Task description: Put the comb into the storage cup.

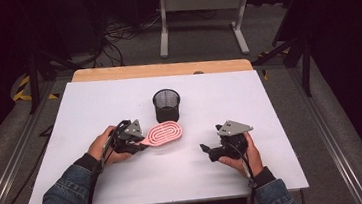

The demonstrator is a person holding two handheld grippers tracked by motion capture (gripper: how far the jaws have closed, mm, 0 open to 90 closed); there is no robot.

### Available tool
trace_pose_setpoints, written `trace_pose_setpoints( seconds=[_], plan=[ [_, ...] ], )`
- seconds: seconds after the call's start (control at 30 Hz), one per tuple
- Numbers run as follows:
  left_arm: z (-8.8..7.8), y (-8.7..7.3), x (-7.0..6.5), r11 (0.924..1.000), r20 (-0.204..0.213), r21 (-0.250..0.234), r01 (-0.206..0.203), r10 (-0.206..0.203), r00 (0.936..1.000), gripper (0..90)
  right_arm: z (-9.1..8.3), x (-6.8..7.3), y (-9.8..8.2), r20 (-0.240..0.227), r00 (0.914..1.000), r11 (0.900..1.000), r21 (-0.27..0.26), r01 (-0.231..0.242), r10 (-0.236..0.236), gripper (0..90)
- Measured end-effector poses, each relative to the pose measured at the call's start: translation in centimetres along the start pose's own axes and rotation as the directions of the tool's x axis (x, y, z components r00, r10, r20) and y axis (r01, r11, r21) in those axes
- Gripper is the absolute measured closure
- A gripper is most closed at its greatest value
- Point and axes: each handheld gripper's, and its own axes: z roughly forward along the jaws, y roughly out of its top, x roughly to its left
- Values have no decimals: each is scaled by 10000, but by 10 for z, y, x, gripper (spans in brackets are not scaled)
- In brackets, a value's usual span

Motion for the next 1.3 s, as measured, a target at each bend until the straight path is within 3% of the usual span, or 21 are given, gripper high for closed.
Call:
trace_pose_setpoints(
  seconds=[0.27, 0.53, 0.7, 0.73, 0.87, 0.93, 1.0, 1.13, 1.3],
  plan=[
    [-2, -4, -11, 9995, -751, -183, -269, 255, 9969, 697, -1, 1, 1, 82, 9999, 9999, -132, 80, -79, 125],
    [-8, -7, -25, 9937, -1425, -833, -744, 620, 9879, 697, -4, 2, 2, 59, 9999, 9991, -392, 157, -155, 123],
    [-14, -8, -33, 9900, -1806, -1166, -797, 578, 9819, 697, -6, 2, 3, 110, 9998, 9977, -654, 174, -167, 121],
    [-15, -9, -33, 9871, -1784, -1386, -802, 548, 9824, 697, -7, 3, 3, 106, 9998, 9973, -722, 154, -147, 121],
    [-18, -11, -37, 9858, -1901, -1523, -706, 408, 9809, 698, -10, 3, 4, 164, 9998, 9940, -1084, 150, -133, 114],
    [-20, -12, -38, 9821, -2099, -1801, -549, 162, 9776, 698, -12, 3, 5, 148, 9998, 9925, -1212, 140, -123, 106],
    [-21, -12, -37, 9771, -2235, -1978, -781, 326, 9742, 698, -13, 3, 5, 227, 9997, 9904, -1376, 156, -126, 97],
    [-24, -12, -38, 9714, -2342, -2242, -780, 239, 9719, 697, -18, 5, 8, 320, 9994, 9826, -1847, 186, -129, 72],
    [-27, -12, -40, 9672, -2605, -2382, -884, 241, 9652, 698, -20, 8, 11, 218, 9995, 9781, -2066, 248, -208, 65]
  ],
)
